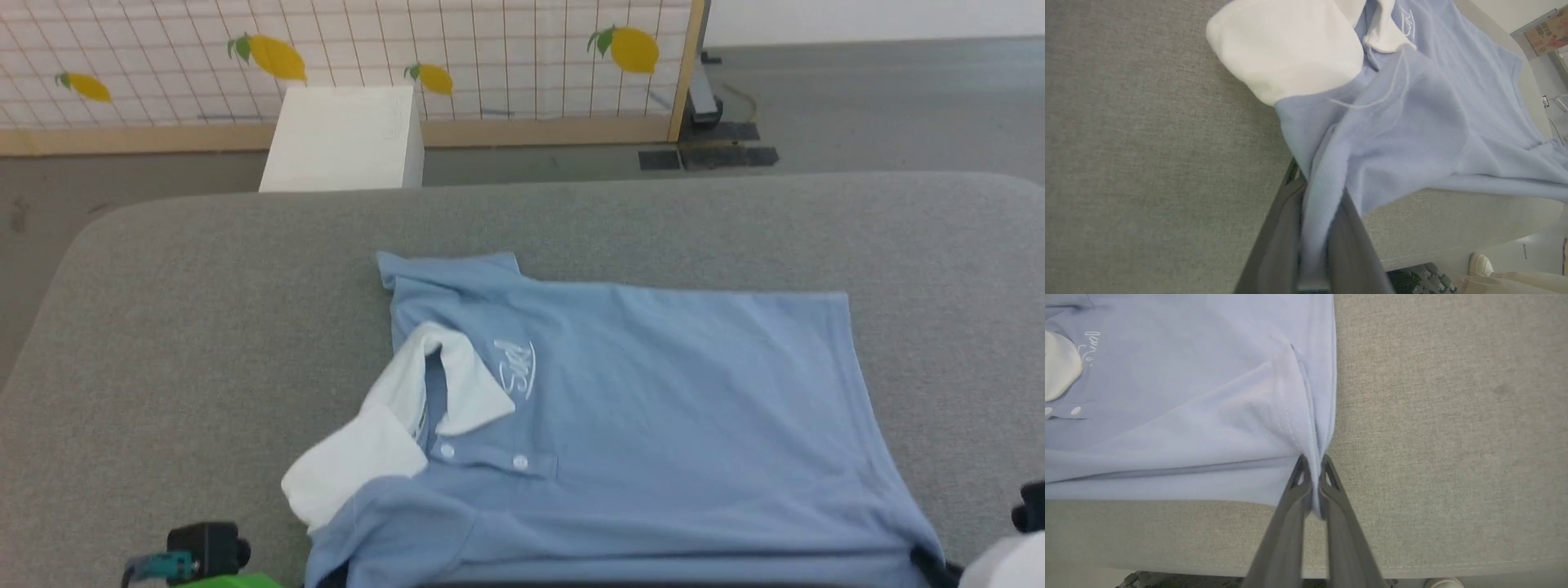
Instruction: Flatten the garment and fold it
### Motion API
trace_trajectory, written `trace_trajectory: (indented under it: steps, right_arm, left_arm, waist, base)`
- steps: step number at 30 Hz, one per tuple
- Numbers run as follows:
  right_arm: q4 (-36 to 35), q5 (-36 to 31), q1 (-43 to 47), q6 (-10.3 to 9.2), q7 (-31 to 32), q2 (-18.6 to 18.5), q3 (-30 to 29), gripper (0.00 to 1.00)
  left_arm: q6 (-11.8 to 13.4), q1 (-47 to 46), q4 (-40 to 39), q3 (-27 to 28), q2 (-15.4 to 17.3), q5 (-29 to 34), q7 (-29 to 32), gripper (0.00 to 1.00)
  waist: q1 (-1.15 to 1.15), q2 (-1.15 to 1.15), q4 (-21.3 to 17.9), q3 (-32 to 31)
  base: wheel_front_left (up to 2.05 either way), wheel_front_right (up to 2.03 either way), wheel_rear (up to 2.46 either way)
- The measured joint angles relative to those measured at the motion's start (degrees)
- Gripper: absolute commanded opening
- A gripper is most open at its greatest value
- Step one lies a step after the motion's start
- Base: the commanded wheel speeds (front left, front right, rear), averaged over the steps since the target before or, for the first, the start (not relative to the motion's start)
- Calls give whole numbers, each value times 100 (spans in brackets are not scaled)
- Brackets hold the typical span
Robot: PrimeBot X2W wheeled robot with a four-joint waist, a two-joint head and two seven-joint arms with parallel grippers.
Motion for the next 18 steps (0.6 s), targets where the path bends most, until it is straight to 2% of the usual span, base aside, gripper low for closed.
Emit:
trace_trajectory:
  steps: [6,11,12,13,14,15,18]
  right_arm:
    - [-339,105,591,0,292,210,-215,0]
    - [-270,-1,666,0,138,285,-169,2]
    - [-210,-30,665,0,76,291,-140,11]
    - [-124,-62,659,-1,-13,301,-104,34]
    - [-30,-80,646,-1,-111,309,-62,64]
    - [43,-100,627,-1,-179,310,-14,100]
    - [337,-116,513,-2,-321,310,140,100]
  left_arm:
    - [232,599,-504,54,29,-115,278,0]
    - [204,636,-345,-81,10,-101,261,0]
    - [168,623,-238,-113,-1,-97,242,0]
    - [100,587,-78,-135,-26,-97,153,0]
    - [20,522,97,-178,-41,-97,100,0]
    - [-32,463,222,-214,-56,-97,60,0]
    - [-232,124,695,-277,-154,-83,-233,1]
  waist:
    - [0,0,-17,-255]
    - [0,0,19,-330]
    - [0,0,29,-332]
    - [0,0,42,-334]
    - [0,0,51,-331]
    - [0,0,55,-323]
    - [0,0,71,-290]
  base:
    - [0,0,0]
    - [0,0,0]
    - [0,0,0]
    - [0,0,0]
    - [0,0,0]
    - [0,0,0]
    - [0,0,0]
